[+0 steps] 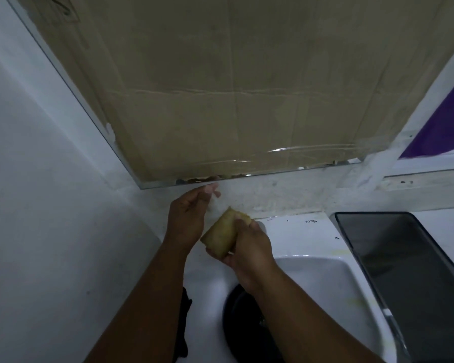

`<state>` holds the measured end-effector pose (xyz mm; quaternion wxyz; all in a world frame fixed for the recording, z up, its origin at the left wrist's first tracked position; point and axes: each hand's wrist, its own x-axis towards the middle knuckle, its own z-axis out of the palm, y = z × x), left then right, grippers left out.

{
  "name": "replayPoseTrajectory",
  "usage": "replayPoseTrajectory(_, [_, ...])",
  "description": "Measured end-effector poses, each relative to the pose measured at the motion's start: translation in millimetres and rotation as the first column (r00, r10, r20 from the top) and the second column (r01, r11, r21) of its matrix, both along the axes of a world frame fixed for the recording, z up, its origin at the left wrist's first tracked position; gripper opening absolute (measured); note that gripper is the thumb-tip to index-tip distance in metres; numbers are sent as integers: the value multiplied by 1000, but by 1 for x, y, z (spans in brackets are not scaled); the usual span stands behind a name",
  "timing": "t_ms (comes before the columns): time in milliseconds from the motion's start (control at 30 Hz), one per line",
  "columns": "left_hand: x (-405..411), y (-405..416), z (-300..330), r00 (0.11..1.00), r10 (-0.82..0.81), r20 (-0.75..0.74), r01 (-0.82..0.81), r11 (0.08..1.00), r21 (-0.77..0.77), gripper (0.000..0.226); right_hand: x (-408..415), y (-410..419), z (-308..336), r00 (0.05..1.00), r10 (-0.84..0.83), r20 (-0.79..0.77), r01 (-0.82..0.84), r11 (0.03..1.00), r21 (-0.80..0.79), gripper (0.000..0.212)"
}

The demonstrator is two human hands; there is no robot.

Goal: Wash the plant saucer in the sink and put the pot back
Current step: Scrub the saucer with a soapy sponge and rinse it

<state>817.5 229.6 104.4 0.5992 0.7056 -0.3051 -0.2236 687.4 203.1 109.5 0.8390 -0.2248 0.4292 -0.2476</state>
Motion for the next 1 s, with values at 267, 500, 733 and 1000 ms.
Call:
replayPoseTrajectory(267, [2, -1, -3, 997, 8, -77, -7, 1000, 18, 27, 3, 4, -6, 998, -39, 39, 37, 999, 37, 32])
replayPoseTrajectory(500, [4, 0, -1, 987, 7, -162, 1, 999, 51, 23, 7, 8, -5, 995, -85, 48, 82, 994, 73, 33])
replayPoseTrajectory(733, [8, 5, -1, 981, -29, -193, 38, 998, 43, 20, 11, 9, 1, 992, -128, 5, 128, 991, 32, 30])
replayPoseTrajectory(1000, [2, 7, -3, 974, -62, -220, 67, 998, 16, 22, 19, 11, 10, 989, -146, -2, 145, 988, -49, 25])
